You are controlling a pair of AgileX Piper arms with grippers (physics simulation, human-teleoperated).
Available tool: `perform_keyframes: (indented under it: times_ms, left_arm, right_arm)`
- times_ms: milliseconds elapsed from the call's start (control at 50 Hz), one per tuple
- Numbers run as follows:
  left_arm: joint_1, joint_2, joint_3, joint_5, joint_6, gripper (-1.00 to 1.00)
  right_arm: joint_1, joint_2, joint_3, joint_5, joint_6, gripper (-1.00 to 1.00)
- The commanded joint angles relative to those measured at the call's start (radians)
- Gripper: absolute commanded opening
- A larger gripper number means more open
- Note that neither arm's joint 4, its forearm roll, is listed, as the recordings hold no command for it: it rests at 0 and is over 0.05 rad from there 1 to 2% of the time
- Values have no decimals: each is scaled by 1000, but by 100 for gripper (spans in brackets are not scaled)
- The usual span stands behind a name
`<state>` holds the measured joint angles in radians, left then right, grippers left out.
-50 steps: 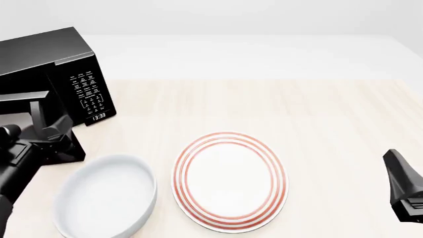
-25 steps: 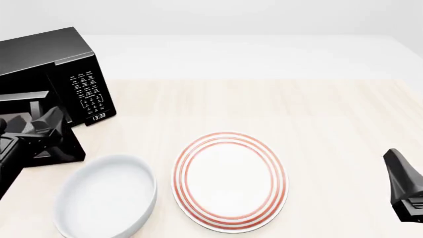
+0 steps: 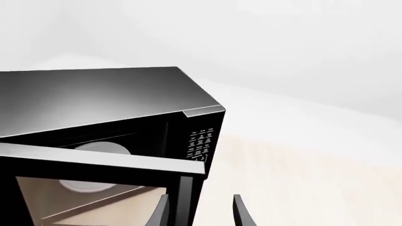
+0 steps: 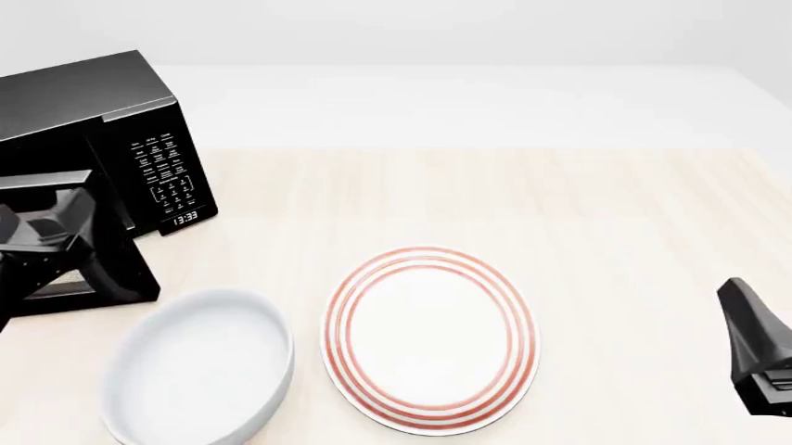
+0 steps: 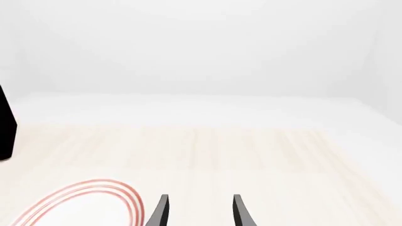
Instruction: Open the microwave.
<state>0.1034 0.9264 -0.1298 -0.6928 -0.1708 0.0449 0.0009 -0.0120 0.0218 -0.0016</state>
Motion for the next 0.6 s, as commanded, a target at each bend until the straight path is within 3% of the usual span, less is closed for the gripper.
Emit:
perform_keyframes:
  times_ms: [20,360,600]
  left_arm:
    - [-1,-78,-8,63,7,100]
    - [-5,-105,-19,95,13,100]
    - [2,-155,-94,206,39,100]
  right_arm:
    - [3,0,1,-3,-1,100]
    - [7,0,0,-5,1,100]
    - [7,0,-1,-4,1,100]
